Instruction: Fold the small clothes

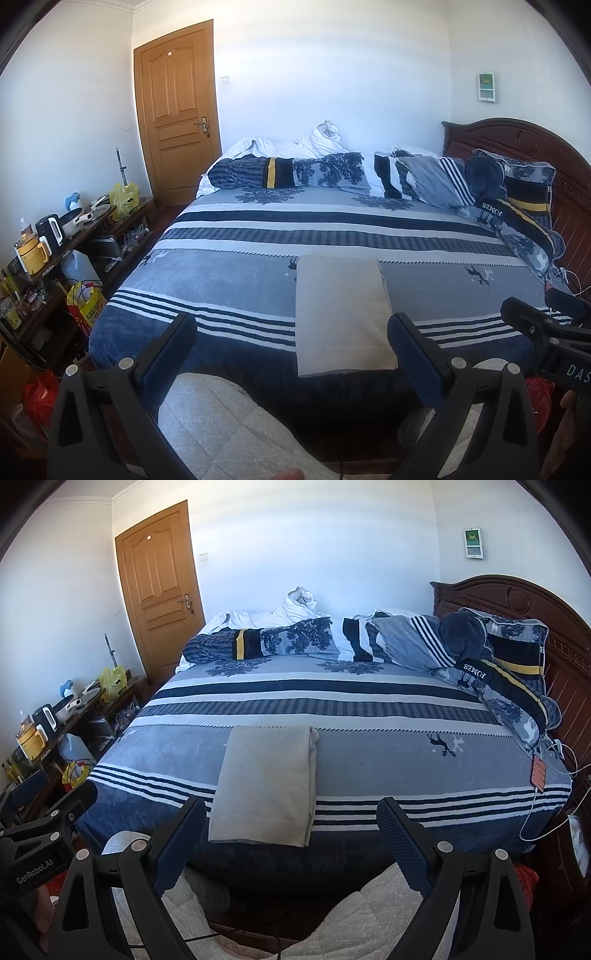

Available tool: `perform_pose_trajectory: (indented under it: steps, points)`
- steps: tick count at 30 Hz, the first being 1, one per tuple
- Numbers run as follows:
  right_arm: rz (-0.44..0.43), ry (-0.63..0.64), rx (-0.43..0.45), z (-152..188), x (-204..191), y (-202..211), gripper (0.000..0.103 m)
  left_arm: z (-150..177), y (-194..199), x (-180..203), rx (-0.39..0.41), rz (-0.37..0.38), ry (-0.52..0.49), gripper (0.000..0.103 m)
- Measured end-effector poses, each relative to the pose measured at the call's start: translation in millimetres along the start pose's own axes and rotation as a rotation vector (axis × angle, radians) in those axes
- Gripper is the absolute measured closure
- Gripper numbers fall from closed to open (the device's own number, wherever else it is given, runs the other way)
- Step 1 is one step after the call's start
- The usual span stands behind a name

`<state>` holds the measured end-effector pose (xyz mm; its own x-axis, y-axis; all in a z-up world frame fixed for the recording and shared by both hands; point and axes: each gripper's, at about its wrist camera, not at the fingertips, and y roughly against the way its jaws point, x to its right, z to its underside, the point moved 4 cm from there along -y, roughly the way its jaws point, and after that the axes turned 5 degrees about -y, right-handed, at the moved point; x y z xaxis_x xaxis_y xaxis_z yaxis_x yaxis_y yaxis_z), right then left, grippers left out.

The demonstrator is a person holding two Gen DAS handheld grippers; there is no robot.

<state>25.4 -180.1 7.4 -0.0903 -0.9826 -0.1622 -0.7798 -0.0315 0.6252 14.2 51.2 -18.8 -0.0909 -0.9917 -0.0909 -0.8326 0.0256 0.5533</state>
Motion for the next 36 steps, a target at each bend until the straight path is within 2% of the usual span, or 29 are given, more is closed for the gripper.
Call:
perform_pose_trajectory:
  steps: [36]
  points:
    - [0.0, 0.008, 0.002, -2.1, -1.0, -0.1, 0.007, -0.6, -0.5, 1.2, 0.002, -0.001, -0.003, 0.0]
